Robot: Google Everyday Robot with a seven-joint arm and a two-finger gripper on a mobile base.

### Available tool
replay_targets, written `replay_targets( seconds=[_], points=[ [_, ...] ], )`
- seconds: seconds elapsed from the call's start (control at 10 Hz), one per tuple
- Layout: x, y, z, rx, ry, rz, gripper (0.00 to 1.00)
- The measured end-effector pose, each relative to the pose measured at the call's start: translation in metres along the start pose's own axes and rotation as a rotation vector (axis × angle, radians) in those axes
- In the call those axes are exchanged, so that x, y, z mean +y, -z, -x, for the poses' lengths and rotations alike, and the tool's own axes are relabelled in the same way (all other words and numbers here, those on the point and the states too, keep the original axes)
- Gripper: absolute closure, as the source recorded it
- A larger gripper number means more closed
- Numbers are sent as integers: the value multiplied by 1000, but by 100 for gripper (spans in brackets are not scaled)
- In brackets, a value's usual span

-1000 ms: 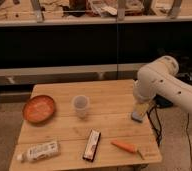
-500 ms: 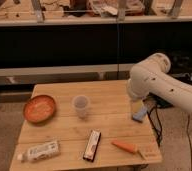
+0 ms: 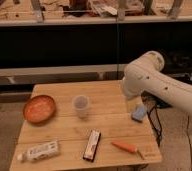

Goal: Place the ceramic cup in the ceramic bowl

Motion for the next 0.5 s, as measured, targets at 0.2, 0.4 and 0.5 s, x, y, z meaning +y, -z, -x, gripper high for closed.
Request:
replay_targets(
  seconds=[0.2, 0.4, 0.5],
  points=[
    [-2, 1, 2, 0, 12, -5, 20],
    [-7, 1, 15, -3, 40, -10, 20],
    [-11, 0, 24, -5, 52, -14, 20]
  ],
)
